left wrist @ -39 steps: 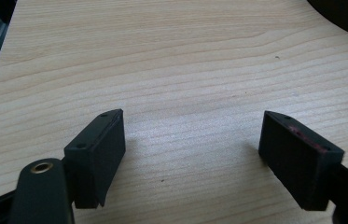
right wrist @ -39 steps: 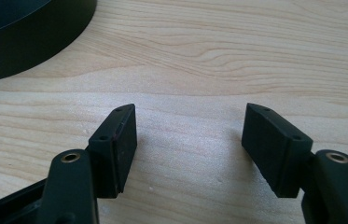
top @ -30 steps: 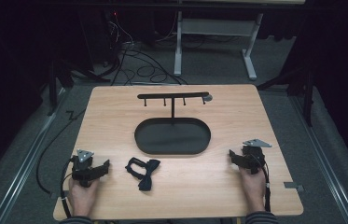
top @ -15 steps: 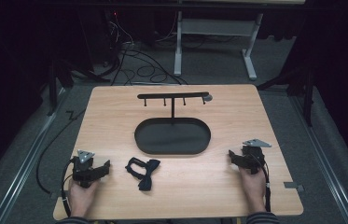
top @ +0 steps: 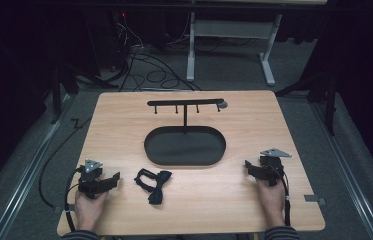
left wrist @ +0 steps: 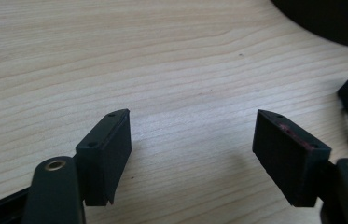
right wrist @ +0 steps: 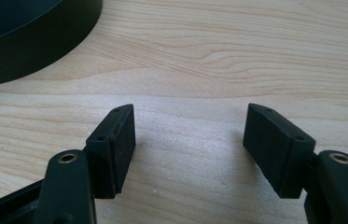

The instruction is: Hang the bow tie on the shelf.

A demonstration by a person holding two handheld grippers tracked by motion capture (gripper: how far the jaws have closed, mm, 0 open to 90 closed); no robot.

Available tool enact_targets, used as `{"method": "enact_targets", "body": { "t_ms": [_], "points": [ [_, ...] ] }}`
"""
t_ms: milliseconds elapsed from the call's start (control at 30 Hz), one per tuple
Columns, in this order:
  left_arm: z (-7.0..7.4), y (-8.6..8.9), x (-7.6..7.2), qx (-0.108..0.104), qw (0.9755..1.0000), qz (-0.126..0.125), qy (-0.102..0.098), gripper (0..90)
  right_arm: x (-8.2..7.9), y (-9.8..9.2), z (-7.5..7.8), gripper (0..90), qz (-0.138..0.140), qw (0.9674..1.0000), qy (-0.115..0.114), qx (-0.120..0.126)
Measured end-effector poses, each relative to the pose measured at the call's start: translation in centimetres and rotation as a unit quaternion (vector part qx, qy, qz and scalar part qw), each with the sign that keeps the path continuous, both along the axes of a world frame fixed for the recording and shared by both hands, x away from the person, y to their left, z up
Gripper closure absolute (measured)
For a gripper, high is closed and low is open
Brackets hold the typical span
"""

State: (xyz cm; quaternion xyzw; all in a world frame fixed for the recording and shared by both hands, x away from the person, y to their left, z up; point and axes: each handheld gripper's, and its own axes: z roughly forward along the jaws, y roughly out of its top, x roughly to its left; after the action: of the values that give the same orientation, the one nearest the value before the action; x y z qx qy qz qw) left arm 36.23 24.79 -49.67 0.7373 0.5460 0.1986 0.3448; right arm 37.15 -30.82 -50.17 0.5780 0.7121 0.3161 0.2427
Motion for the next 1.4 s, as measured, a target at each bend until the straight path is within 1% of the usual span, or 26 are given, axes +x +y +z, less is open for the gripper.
{"method": "enact_targets", "body": {
  "t_ms": [133, 200, 267, 367, 467, 567, 667, 733, 800, 833, 867, 1000, 1233, 1300, 1400],
  "points": [
    [0.8, -0.1, -0.4, -0.019, 0.9997, -0.008, -0.011, 31.6, 0.0, 0.0, 0.0, 35.6, 0.0, 1.0, 0.0, 0.001],
    [1.3, -0.1, -0.6, -0.022, 0.9996, -0.011, -0.015, 31.6, 0.0, 0.0, 0.0, 35.6, -0.001, 1.0, 0.0, 0.001],
    [1.8, -0.2, -0.7, -0.028, 0.9992, -0.013, -0.025, 33.5, 0.0, 0.0, 0.0, 35.6, -0.001, 1.0, -0.001, 0.0],
    [2.5, -0.6, -1.0, -0.03, 0.9988, -0.023, -0.031, 35.0, 0.0, 0.0, 0.0, 35.6, 0.0, 1.0, -0.001, 0.002],
    [2.8, -1.2, -1.3, -0.032, 0.9984, -0.034, -0.032, 37.1, 0.0, -0.1, 0.0, 35.6, 0.0, 1.0, 0.0, 0.003],
    [2.9, -1.7, -1.6, -0.036, 0.998, -0.044, -0.025, 38.8, 0.0, -0.1, 0.0, 35.6, 0.0, 1.0, 0.0, 0.003],
    [2.7, -2.4, -1.7, -0.026, 0.9979, -0.057, -0.017, 39.3, 0.0, -0.1, 0.0, 35.6, 0.001, 1.0, 0.0, 0.003],
    [2.6, -2.9, -1.7, -0.027, 0.9977, -0.061, -0.014, 39.7, 0.0, -0.1, 0.0, 35.6, 0.0, 1.0, 0.001, 0.003],
    [2.5, -3.4, -1.6, -0.021, 0.9977, -0.064, -0.008, 40.2, 0.0, -0.1, 0.0, 35.6, 0.0, 1.0, -0.001, 0.003],
    [2.4, -3.6, -1.4, -0.017, 0.9973, -0.07, -0.01, 40.6, 0.0, 0.0, 0.0, 35.6, 0.0, 1.0, 0.0, 0.003],
    [2.4, -3.9, -1.4, -0.019, 0.9972, -0.072, -0.004, 41.1, 0.0, 0.0, 0.0, 35.6, -0.001, 1.0, 0.0, 0.003],
    [2.2, -4.9, -1.0, -0.018, 0.9963, -0.083, 0.003, 41.8, 0.0, 0.0, 0.0, 35.6, 0.0, 1.0, 0.0, 0.002],
    [2.0, -6.2, -0.3, -0.007, 0.9955, -0.094, 0.01, 43.7, 0.0, 0.0, 0.0, 35.6, 0.0, 1.0, -0.001, 0.002],
    [1.9, -6.5, -0.1, -0.001, 0.9956, -0.093, 0.012, 44.1, 0.0, -0.1, 0.0, 35.6, 0.0, 1.0, -0.001, 0.002],
    [1.7, -6.7, 0.2, 0.001, 0.9952, -0.096, 0.018, 47.4, 0.0, 0.0, 0.0, 35.6, -0.001, 1.0, 0.0, 0.003]
  ]
}}
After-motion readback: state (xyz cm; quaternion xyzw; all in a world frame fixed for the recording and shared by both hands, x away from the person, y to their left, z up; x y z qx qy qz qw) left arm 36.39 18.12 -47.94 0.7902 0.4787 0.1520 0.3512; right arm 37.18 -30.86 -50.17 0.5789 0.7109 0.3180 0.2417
